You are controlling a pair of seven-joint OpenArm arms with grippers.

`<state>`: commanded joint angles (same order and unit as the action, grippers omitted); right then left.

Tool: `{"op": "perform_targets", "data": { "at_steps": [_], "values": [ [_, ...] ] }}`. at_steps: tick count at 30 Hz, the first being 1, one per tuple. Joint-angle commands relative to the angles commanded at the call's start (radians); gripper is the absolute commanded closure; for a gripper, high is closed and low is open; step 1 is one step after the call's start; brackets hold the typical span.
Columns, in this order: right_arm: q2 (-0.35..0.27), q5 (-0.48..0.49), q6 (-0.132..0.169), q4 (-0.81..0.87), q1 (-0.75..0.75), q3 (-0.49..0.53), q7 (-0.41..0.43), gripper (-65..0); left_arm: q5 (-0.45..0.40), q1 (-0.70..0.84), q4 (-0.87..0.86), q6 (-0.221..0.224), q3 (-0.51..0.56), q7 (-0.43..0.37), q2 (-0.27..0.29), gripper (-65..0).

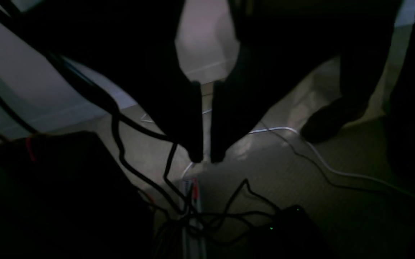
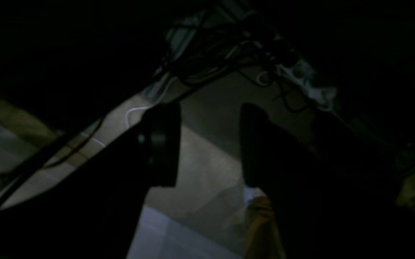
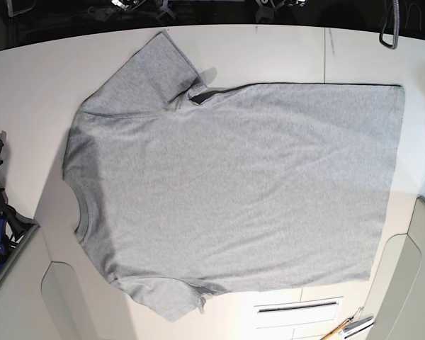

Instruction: Fold the T-shirt properly

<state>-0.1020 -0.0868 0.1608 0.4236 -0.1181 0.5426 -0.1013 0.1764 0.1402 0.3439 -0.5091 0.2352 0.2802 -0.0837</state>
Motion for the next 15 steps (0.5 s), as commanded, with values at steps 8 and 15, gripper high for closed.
{"op": "perform_targets", "data": {
  "at_steps": [8, 15],
  "values": [
    [-0.091, 0.0, 0.0, 0.207, -0.14, 0.0, 0.0, -26.7, 0.072, 0.173, 0.237, 0.0, -0.005, 0.016, -0.054, -15.1],
    [-0.236, 0.001, 0.0, 0.501, -0.31, 0.0, -0.013, -26.7, 0.097, 0.371, 0.49, -0.001, -0.161, 0.016, -0.075, -15.1]
  ]
}}
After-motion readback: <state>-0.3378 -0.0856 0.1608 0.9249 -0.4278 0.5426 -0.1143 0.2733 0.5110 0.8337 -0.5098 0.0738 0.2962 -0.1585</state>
